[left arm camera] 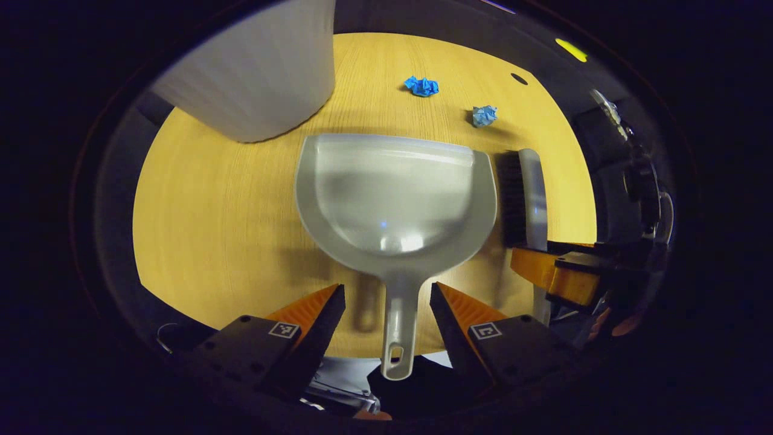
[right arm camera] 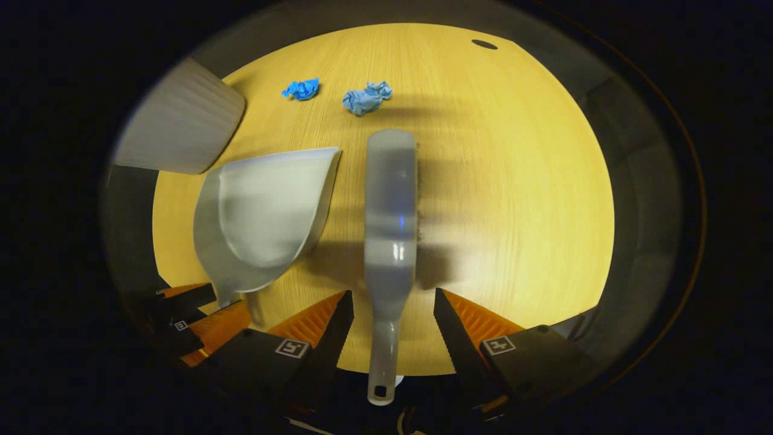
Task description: Pick up the small broom and dustpan from the desktop, sweep the trash into the dustpan with the broom, and then empty the trash into the garbage bin.
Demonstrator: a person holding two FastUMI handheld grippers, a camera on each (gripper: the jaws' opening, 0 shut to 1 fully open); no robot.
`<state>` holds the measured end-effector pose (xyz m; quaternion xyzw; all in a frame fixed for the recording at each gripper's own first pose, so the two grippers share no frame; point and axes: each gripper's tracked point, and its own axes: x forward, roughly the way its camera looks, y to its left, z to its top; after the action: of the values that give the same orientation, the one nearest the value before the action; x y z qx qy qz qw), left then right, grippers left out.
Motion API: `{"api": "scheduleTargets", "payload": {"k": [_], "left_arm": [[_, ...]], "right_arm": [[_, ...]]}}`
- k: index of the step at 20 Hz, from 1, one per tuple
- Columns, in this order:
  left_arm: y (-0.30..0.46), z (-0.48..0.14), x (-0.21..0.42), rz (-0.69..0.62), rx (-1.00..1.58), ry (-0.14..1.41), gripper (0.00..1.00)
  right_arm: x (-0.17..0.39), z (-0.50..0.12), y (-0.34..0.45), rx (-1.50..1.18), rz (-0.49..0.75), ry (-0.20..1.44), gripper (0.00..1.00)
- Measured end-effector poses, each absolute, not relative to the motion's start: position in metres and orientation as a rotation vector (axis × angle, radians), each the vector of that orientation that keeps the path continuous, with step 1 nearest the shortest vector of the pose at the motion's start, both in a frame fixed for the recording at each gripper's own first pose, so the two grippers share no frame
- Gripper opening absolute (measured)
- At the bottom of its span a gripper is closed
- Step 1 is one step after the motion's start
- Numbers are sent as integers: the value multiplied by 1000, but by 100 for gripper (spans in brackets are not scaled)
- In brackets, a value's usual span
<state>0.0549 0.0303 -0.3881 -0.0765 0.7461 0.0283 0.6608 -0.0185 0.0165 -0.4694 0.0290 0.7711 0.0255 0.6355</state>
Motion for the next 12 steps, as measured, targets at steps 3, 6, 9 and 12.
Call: {"api": "scheduleTargets", "payload": {"k": [3, 6, 9, 12], "left_arm": [[23, -411, 63, 59, -171, 1712, 85], [18, -421, 61, 73, -219, 1747, 87], [16, -433, 75, 74, -213, 1755, 59], [15, -436, 74, 48, -169, 1785, 30]], "right_arm": [[-21, -480, 18, 33, 60, 1794, 77], [-18, -488, 21, 43, 50, 1807, 88], [-19, -490, 22, 28, 57, 1819, 75], [-21, -488, 25, 41, 90, 1834, 46]]}}
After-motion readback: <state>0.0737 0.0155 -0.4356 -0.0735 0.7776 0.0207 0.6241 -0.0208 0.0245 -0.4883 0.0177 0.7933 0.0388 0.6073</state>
